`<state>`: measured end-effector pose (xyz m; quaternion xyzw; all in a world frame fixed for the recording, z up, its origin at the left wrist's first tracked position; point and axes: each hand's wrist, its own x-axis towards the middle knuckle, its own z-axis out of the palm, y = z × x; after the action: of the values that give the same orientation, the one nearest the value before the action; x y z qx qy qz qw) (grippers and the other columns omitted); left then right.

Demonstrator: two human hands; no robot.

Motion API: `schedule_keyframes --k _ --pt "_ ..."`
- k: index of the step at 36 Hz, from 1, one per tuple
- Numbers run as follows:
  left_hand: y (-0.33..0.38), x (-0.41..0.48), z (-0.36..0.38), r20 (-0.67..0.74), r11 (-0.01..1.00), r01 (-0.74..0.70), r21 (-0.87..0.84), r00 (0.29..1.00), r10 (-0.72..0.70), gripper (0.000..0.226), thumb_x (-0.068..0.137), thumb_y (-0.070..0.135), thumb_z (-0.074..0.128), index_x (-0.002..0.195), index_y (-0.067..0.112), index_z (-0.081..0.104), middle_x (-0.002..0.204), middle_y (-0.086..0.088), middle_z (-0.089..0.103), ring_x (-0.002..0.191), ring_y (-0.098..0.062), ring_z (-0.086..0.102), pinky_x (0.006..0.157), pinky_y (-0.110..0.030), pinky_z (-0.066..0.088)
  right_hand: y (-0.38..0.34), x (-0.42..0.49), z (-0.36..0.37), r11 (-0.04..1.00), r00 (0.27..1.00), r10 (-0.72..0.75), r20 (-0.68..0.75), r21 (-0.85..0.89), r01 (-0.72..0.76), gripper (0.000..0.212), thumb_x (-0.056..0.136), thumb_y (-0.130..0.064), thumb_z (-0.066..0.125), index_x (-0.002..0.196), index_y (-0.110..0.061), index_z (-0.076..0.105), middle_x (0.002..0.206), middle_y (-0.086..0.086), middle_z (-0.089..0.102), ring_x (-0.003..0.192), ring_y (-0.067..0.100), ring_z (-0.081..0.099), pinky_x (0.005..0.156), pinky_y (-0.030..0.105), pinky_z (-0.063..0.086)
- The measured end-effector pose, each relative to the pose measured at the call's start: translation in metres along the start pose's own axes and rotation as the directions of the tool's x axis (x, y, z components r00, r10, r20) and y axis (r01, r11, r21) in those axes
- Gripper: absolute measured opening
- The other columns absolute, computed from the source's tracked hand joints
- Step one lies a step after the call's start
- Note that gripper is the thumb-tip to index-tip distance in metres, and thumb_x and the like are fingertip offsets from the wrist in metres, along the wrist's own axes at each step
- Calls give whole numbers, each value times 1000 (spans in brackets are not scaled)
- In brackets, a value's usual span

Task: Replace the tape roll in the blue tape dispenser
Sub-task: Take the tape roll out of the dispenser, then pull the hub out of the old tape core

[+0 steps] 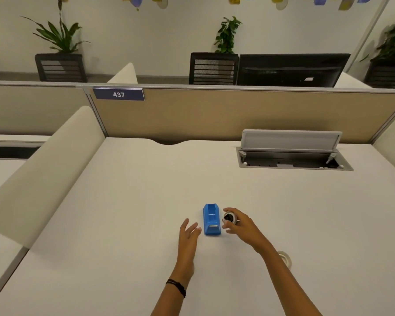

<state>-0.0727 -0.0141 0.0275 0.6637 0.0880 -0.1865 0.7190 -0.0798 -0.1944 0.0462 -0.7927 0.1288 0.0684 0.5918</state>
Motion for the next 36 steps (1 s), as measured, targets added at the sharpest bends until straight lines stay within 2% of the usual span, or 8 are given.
schedule_keyframes --k 5,8,12,18,23,29,33,36 --pt "13 -8 10 67 999 -35 -14 997 36 38 89 28 56 125 29 44 125 2 54 119 -18 49 104 -37 39 0 -12 2 998 1000 24 -3 59 -23 22 93 -24 47 114 -27 51 113 7 59 93 18 66 71 19 55" --pt "17 -14 21 95 1000 -16 -4 995 16 35 88 28 57 122 26 49 124 3 55 117 -15 50 105 -36 39 -1 -21 2 996 999 18 -29 88 -16 19 91 -24 50 110 -28 50 109 7 62 88 15 68 68 18 54" --pt "16 -26 35 125 1000 -6 18 992 3 36 90 30 55 125 22 50 125 2 56 115 -12 52 106 -34 38 -2 -30 1 994 999 -5 -46 104 10 18 88 -21 57 103 -15 50 105 10 65 89 18 67 70 21 55" --pt "15 -38 46 183 990 -117 77 978 101 26 91 35 49 114 29 58 117 3 62 111 -12 56 99 -30 45 -12 -39 11 988 993 -89 -71 117 97 13 85 -18 62 96 -13 60 99 7 65 86 19 67 74 26 57" --pt "8 -39 43 111 988 -144 46 984 138 24 91 32 49 113 28 59 112 3 65 106 -13 61 89 -25 51 -12 -40 20 990 993 -89 -73 101 96 19 89 -24 55 104 -15 63 103 8 66 90 18 67 77 26 57" --pt "8 -41 39 42 983 -183 28 982 182 13 89 26 54 98 29 63 99 4 69 95 -12 66 74 -16 55 -12 -41 31 997 997 -36 -71 59 40 24 92 -25 49 110 -11 57 112 10 62 95 20 65 82 28 56" --pt "5 -39 37 -4 976 -207 70 978 208 16 89 27 55 102 26 63 102 -2 69 94 -16 67 75 -18 55 -14 -43 37 999 991 -34 -131 25 37 15 93 -20 47 104 -12 52 105 7 59 91 21 64 68 15 53" --pt "4 -39 37 -42 970 -231 81 971 235 16 88 25 56 102 26 64 98 1 70 90 -12 68 71 -16 55 -15 -46 38 998 982 -70 -173 -14 69 17 93 -17 48 106 -8 54 102 7 60 87 20 63 69 17 52"
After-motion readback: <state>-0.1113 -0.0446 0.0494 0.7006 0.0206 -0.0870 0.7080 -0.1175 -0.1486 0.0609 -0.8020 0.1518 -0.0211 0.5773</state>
